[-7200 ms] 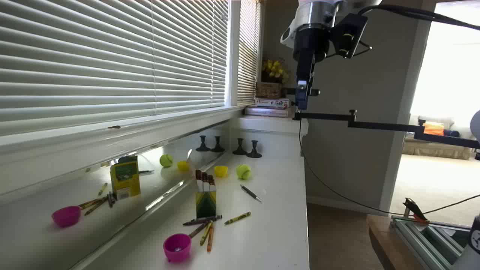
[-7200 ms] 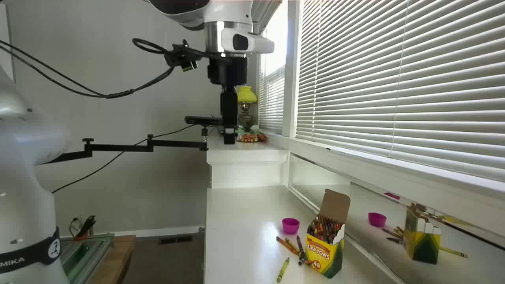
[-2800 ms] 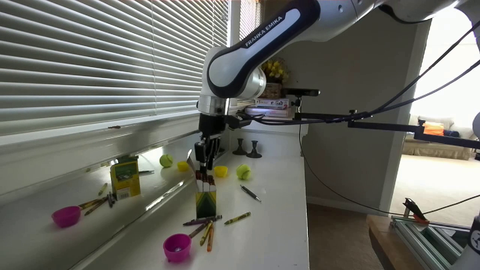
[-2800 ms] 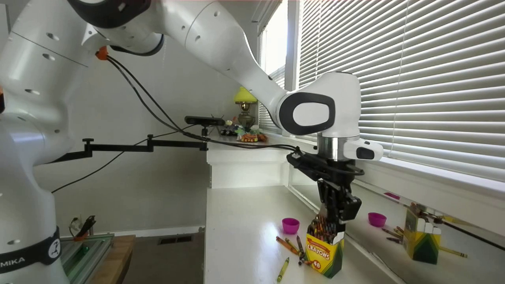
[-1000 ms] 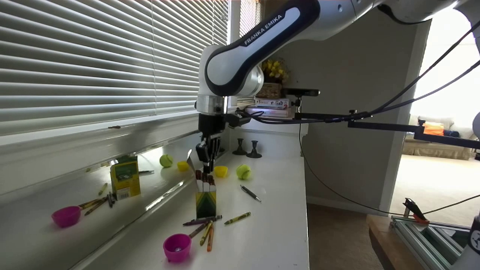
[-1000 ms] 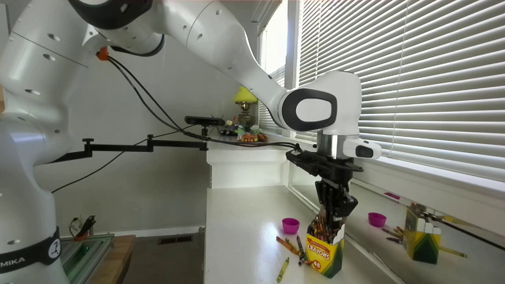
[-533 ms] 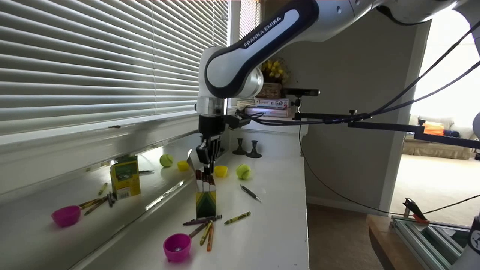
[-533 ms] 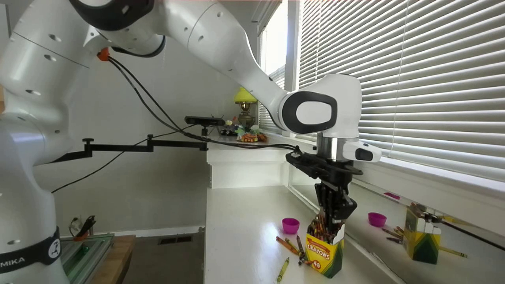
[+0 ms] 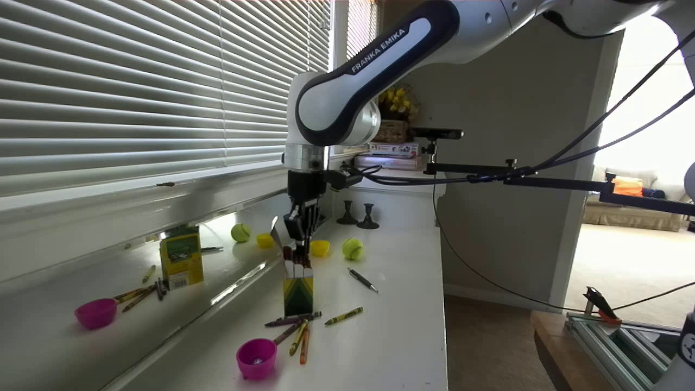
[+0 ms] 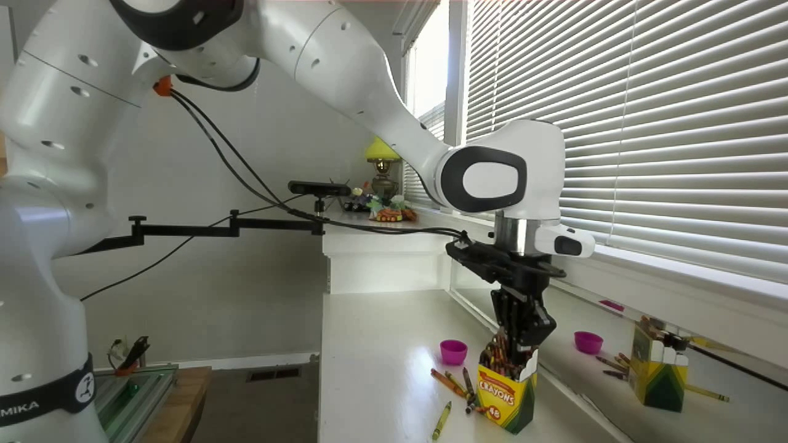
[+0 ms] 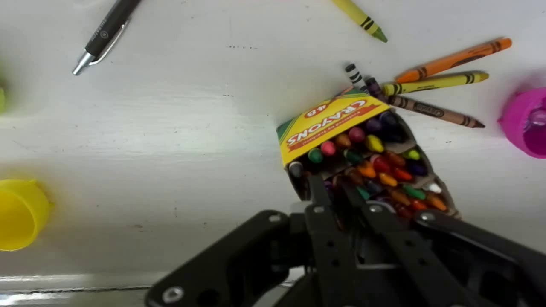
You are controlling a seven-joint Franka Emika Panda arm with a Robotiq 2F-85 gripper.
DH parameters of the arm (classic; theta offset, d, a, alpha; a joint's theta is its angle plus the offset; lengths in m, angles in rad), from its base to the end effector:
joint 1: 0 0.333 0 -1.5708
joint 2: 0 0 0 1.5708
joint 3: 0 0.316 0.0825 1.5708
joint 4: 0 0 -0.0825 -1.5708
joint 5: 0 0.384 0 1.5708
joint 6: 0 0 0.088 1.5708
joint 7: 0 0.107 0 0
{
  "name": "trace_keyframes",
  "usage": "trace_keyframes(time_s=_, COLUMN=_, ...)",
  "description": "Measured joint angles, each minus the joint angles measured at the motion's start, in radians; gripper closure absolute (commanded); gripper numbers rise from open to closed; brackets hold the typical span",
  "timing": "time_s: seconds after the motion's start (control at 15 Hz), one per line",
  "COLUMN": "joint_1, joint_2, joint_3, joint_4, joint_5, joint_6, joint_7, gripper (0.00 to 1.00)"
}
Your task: Pick up a crayon from the box
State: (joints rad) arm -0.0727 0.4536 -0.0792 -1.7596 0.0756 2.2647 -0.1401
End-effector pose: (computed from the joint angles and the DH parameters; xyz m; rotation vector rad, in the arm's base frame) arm 0.6563 -0.0937 0.3154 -3.1225 0.0776 -0.0882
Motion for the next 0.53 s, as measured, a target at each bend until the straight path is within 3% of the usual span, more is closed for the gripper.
trace_keyframes(time_s=0.2, joint_1=0.0, joint_2=0.006, joint_3=0.0, joint_4=0.011, joint_5=0.0, joint_6=0.0, joint_7=0.0, gripper=0.83)
trace_keyframes(time_s=0.53, joint_1=0.0, joint_2=0.009, joint_3=0.0, joint_4=0.015, joint_5=0.0, joint_6=0.0, joint_7=0.0, gripper=0.89)
